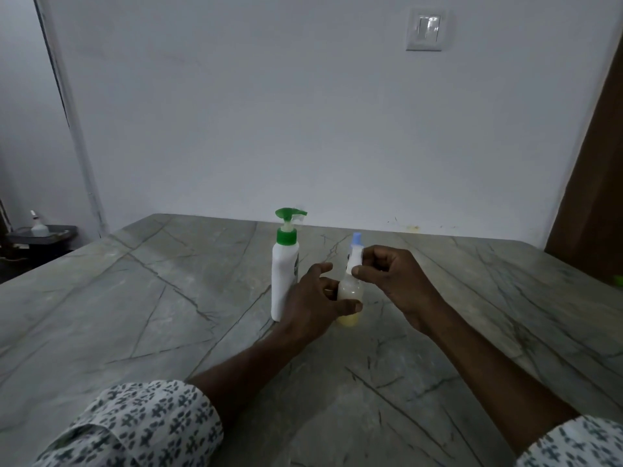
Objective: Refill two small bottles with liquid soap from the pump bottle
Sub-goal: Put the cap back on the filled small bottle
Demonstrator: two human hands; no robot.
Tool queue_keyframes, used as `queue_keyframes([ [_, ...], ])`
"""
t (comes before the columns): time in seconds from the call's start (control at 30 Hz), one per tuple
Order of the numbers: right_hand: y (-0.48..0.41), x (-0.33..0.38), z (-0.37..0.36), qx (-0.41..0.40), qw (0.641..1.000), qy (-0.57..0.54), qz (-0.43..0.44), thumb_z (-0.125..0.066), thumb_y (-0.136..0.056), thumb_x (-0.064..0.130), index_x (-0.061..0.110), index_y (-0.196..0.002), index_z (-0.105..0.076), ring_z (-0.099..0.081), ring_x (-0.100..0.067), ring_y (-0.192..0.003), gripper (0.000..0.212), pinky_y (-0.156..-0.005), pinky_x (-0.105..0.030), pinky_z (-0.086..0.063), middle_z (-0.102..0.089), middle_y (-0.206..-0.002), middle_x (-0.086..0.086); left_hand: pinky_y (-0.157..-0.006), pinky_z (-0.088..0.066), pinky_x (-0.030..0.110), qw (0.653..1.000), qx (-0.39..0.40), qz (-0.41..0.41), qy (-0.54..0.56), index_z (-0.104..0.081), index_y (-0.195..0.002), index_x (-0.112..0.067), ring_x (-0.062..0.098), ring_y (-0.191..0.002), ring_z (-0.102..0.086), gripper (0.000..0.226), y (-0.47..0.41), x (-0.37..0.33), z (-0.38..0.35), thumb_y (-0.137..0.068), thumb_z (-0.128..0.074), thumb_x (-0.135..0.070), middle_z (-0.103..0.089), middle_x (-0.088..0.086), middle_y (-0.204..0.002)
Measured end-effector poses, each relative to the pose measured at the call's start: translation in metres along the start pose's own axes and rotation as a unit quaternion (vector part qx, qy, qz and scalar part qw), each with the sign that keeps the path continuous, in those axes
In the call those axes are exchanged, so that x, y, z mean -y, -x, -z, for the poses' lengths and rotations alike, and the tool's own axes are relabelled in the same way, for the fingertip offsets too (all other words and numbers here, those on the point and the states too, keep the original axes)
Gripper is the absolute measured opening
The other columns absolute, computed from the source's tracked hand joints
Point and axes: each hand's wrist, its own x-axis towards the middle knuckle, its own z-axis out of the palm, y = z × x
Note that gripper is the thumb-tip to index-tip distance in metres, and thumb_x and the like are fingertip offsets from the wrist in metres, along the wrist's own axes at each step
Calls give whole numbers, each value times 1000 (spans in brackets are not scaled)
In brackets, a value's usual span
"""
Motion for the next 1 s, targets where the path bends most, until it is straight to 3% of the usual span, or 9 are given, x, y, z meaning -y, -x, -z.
queue_keyframes([
  [0.13, 1, -1, 1, 25, 999, 31, -3, -74, -82, 11, 15, -107, -74, -70, -17, -92, 25, -85, -33, -57, -74, -99, -3, -82, -55, 27, 1000, 4, 2, 12, -36, -143, -19, 13, -100, -66, 89, 0, 0, 1, -69, -85, -27, -66, 2, -123],
  [0.27, -2, -2, 3, 33, 996, 81, 3, -79, -79, 19, 18, -87, -72, -69, -22, -91, 11, -88, -44, -57, -73, -94, -5, -74, -52, 18, 1000, -4, -1, 6, -38, -142, -20, 9, -95, -65, 87, 1, -2, 0, -70, -85, -28, -66, 1, -122],
  [0.37, -3, -2, -4, 11, 985, 168, 29, -82, -75, 32, 7, -82, -67, -65, -29, -80, 30, -77, -45, -54, -69, -85, -13, -74, -53, 18, 1000, -9, -4, 2, -39, -141, -20, 8, -94, -65, 86, 2, -2, 0, -69, -86, -28, -67, 0, -122],
  [0.47, -4, -1, -3, 18, 986, 165, 2, -82, -72, 40, 6, -95, -65, -64, -26, -84, 44, -75, -42, -54, -69, -92, -10, -85, -55, 29, 1000, -9, -2, 2, -39, -140, -20, 10, -98, -66, 86, 3, -2, 1, -69, -86, -27, -66, 0, -123],
  [0.6, -1, -2, 12, 74, 994, 73, -25, -73, -84, 23, 20, -117, -67, -64, -14, -104, 34, -93, -37, -54, -69, -109, 5, -87, -56, 31, 1000, 0, 1, 4, -38, -141, -21, 13, -101, -67, 87, 1, 0, 1, -68, -86, -28, -67, 0, -121],
  [0.73, 3, -6, 6, 57, 994, 92, 2, -73, -84, 15, 8, -96, -70, -65, -21, -94, 14, -85, -39, -52, -71, -95, -5, -86, -55, 30, 1000, -4, -1, -1, -39, -141, -21, 14, -101, -67, 87, 0, 0, 0, -68, -86, -29, -66, 1, -122],
  [0.83, 2, -9, -1, 28, 992, 125, 9, -82, -75, 28, 5, -82, -62, -62, -29, -80, 31, -73, -44, -52, -67, -85, -14, -82, -54, 26, 1000, -6, 1, 0, -38, -141, -20, 14, -102, -66, 88, 1, 0, -1, -68, -86, -29, -66, 2, -124],
  [0.9, 1, -9, 0, 34, 992, 120, -13, -83, -73, 34, 9, -94, -65, -65, -24, -82, 37, -76, -42, -55, -69, -90, -9, -78, -53, 22, 1000, -4, 2, 2, -38, -141, -21, 12, -101, -66, 88, 0, 0, -1, -68, -86, -28, -65, 2, -125],
  [1.0, 0, -9, 5, 71, 995, 67, -18, -76, -81, 25, 21, -115, -67, -65, -15, -104, 35, -90, -36, -55, -70, -109, 4, -69, -49, 13, 1000, -1, 3, 2, -38, -141, -21, 8, -93, -64, 88, 1, -1, 0, -68, -86, -27, -67, 0, -122],
])
